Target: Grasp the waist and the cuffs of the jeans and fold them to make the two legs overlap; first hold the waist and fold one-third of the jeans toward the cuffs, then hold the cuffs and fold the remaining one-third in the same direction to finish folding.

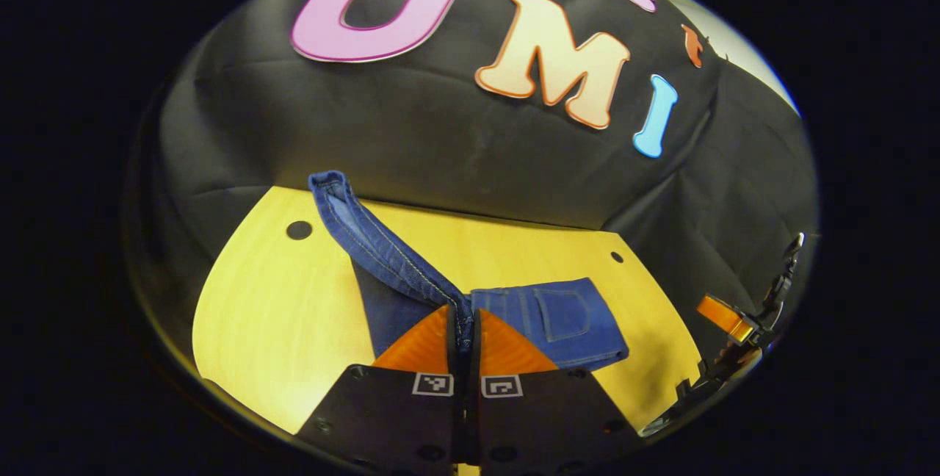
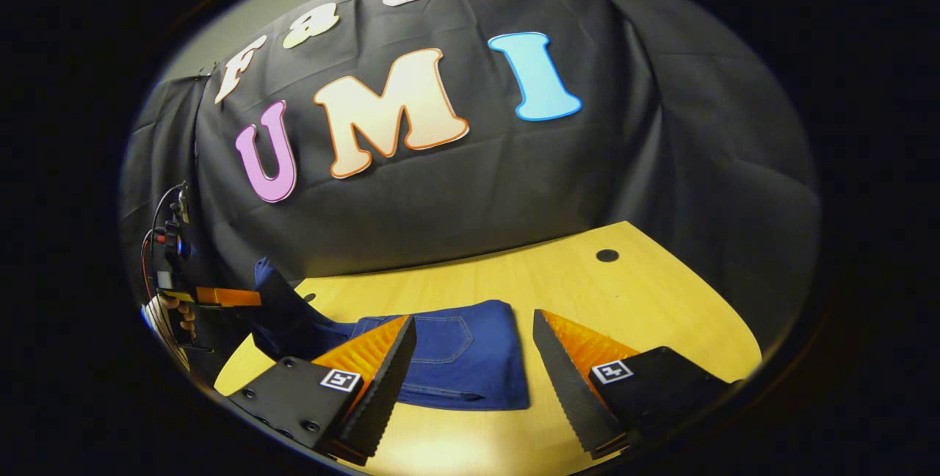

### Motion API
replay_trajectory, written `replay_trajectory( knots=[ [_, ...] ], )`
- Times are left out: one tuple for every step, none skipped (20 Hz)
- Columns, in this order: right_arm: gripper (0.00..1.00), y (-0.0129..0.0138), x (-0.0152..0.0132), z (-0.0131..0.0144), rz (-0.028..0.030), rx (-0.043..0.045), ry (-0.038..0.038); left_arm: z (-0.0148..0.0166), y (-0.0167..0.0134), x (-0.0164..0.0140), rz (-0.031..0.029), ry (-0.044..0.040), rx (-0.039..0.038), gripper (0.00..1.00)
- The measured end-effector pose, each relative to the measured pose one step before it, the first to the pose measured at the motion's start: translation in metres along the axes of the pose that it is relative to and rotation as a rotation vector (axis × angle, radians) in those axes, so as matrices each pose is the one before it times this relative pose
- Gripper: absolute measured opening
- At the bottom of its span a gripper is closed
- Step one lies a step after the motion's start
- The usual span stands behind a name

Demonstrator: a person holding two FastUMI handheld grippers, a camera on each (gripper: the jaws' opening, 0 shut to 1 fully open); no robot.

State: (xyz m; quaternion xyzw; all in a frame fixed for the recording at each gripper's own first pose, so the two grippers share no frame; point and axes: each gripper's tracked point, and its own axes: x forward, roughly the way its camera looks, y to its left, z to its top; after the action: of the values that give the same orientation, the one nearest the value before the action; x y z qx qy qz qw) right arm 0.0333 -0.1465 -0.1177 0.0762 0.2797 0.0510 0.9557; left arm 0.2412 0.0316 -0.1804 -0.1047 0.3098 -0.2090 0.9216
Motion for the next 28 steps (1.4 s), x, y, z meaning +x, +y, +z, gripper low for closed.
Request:
replay_trajectory(
  knots=[
    [0.98, -0.01034, -0.00463, 0.00048, -0.00902, 0.00267, -0.0009, 0.00295, -0.01636, 0.00552, -0.02028, -0.00291, 0.018, 0.0],
    [0.98, -0.00989, -0.00298, 0.00067, -0.00858, 0.00035, 0.0016, 0.00401, -0.01598, 0.00764, -0.01322, -0.00346, 0.01474, 0.0],
    [0.97, -0.01008, -0.00405, 0.00059, -0.00697, 0.00064, 0.00167, 0.00277, -0.01732, 0.00722, -0.0171, -0.00083, 0.01761, 0.0],
    [0.98, -0.00983, -0.00304, 0.00187, -0.01036, -0.001, 0.00067, 0.00144, -0.01561, 0.00837, -0.02143, -0.00508, 0.01067, 0.0],
    [0.98, -0.00941, -0.00252, 0.00039, -0.00736, 0.00108, 0.00026, 0.00128, -0.01657, 0.00829, -0.02177, -0.00057, 0.00758, 0.0],
    [0.98, -0.00938, -0.00353, 0.00099, -0.0072, 0.00314, 0.00301, -0.00026, -0.01312, 0.00757, -0.0197, -0.00294, 0.00627, 0.0],
    [0.98, -0.00878, -0.00289, 0.00148, -0.00693, 0.00044, 0.00091, -0.00132, -0.01278, 0.00864, -0.01818, -0.00087, -0.0014, 0.0],
    [0.98, -0.0084, -0.00245, 0.00197, -0.00895, -0.00391, -0.0012, -0.00179, -0.01201, 0.00962, -0.01831, 0.00277, -0.00754, 0.0],
    [0.98, -0.00914, -0.00298, 0.0004, -0.00968, -0.00695, -0.00182, -0.00279, -0.01147, 0.01012, -0.0221, 0.00259, -0.01013, 0.0],
    [0.98, -0.00919, -0.00336, 0.00076, -0.0137, -0.00856, -0.00064, -0.00572, -0.00896, 0.01196, -0.00756, 0.00358, -0.00468, 0.0],
    [0.98, -0.00935, -0.00235, -0.00014, -0.01242, -0.00728, -0.002, -0.00509, -0.00645, 0.01338, -0.00634, 0.00019, -0.01279, 0.0],
    [0.98, -0.00773, -0.00246, 0.00095, -0.00971, -0.00448, 0.00025, -0.00964, -0.00488, 0.01066, -0.0001, 0.01976, -0.00868, 0.0],
    [0.98, -0.00794, -0.00201, -0.00227, -0.00977, -0.00289, 0.00325, -0.00948, -0.00476, 0.01093, -0.00118, 0.01263, -0.01351, 0.0],
    [0.98, -0.00687, -0.00083, -0.00107, -0.00918, -0.00381, 0.00509, -0.01234, -0.00367, 0.0104, 0.00032, 0.01069, -0.005, 0.0],
    [0.98, -0.00655, -0.00096, -0.00197, -0.0083, -0.00256, 0.00491, -0.01123, -0.00375, 0.00758, -0.00499, 0.02123, 0.00199, 0.0],
    [0.98, -0.00526, -0.00096, -0.00145, -0.00678, -0.00098, 0.00401, -0.00912, -0.00331, 0.00586, 0.00399, 0.00761, 0.01138, 0.0],
    [0.98, -0.00439, -0.00063, -0.00205, -0.00355, 0.00072, 0.00523, -0.01001, -0.00087, 0.00801, 0.00584, 0.01746, 0.01748, 0.0],
    [0.98, -0.00229, -0.00004, -0.00101, -0.00135, 0.00012, 0.00289, -0.01223, -0.00033, 0.00807, 0.00944, 0.01446, 0.0004, 0.0],
    [0.98, -0.00095, 0.00077, -0.00189, 0.00223, -0.00173, 0.00482, -0.01169, -0.00024, 0.00481, 0.01201, 0.01249, -0.0078, 0.0],
    [0.98, 0.00126, 0.00138, -0.00079, 0.00695, -0.00456, 0.00373, -0.00903, 0.00149, 0.00668, 0.01368, 0.01058, -0.00867, 0.0],
    [0.98, 0.00172, 0.00102, -0.00129, 0.00994, -0.00511, 0.002, -0.00651, 0.00107, 0.00198, 0.01564, 0.01008, -0.00526, 0.01],
    [0.98, 0.00351, 0.00142, 0.00144, 0.00949, -0.00605, -0.00131, -0.00202, 0.00149, -0.00077, 0.02168, -0.00868, -0.00783, 0.03],
    [0.98, 0.00338, 0.00179, 0.00277, 0.00606, -0.01349, -0.00885, 0.0026, 0.00098, -0.00284, 0.019, -0.02576, 0.00313, 0.17],
    [0.98, 0.00677, 0.0008, 0.00577, 0.01538, -0.01741, -0.01815, 0.00855, 0.00142, -0.01301, 0.02825, -0.03602, 0.01624, 0.31],
    [0.98, 0.01128, 0.00124, 0.00712, 0.01974, -0.01838, -0.02398, 0.01213, 0.00414, -0.01435, 0.03819, -0.05168, 0.0339, 0.54],
    [0.98, 0.01188, 0.00057, 0.00813, 0.02086, -0.01472, -0.02515, 0.00599, 0.0055, -0.00801, 0.03139, -0.0476, 0.04079, 0.76],
    [0.98, 0.01418, -0.00073, 0.0081, 0.02455, -0.00932, -0.02675, 0.01753, 0.00803, -0.02864, 0.0337, -0.04748, 0.03602, 0.98],
    [0.98, 0.01477, -0.00125, 0.01072, 0.01746, -0.00336, -0.03398, 0.01373, 0.00977, -0.01882, 0.02919, -0.05125, 0.03313, 0.96]
  ],
)
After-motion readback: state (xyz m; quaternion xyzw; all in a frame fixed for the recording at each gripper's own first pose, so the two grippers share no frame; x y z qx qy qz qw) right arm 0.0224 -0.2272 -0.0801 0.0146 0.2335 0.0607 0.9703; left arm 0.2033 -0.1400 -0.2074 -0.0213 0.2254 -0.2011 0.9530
